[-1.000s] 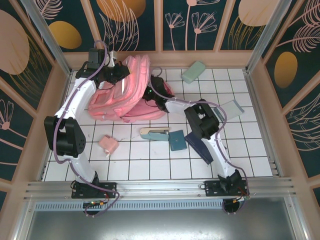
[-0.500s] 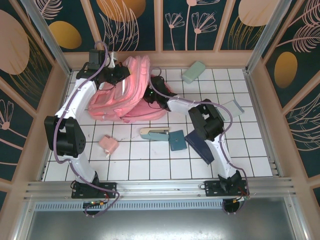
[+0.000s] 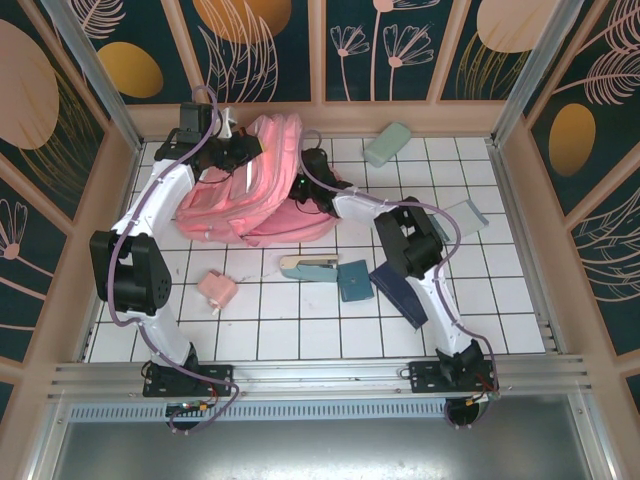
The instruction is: Pack the student bag
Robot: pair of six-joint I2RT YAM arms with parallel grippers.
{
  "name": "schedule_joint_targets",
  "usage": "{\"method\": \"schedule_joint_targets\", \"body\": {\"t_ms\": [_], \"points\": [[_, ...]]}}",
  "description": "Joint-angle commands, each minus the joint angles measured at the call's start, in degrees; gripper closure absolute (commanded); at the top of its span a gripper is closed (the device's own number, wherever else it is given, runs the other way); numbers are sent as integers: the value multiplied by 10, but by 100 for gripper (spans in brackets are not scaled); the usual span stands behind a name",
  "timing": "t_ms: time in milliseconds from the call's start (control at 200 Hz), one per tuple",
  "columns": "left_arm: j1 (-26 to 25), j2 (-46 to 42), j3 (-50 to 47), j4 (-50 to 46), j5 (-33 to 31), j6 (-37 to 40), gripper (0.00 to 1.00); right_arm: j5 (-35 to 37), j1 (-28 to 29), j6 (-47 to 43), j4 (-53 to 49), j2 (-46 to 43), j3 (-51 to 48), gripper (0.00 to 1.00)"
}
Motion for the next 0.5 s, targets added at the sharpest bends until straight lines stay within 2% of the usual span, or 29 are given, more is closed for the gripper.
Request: {"method": "schedule_joint_targets", "body": {"t_ms": [0,260,380,495], "points": [[6,-27,-4,42,5,-3,100,1,5,10,-40,32,41,81],[7,-27,-13,49,8,-4,100,-80,8,19,-45,116,148,80],[6,-26,-19,40,-6,10,100,-80,8,-7,-22,74,118,76],[6,-22,-24,21,-34,35,100,-49,1,-37,-5,-4,39,71]]}}
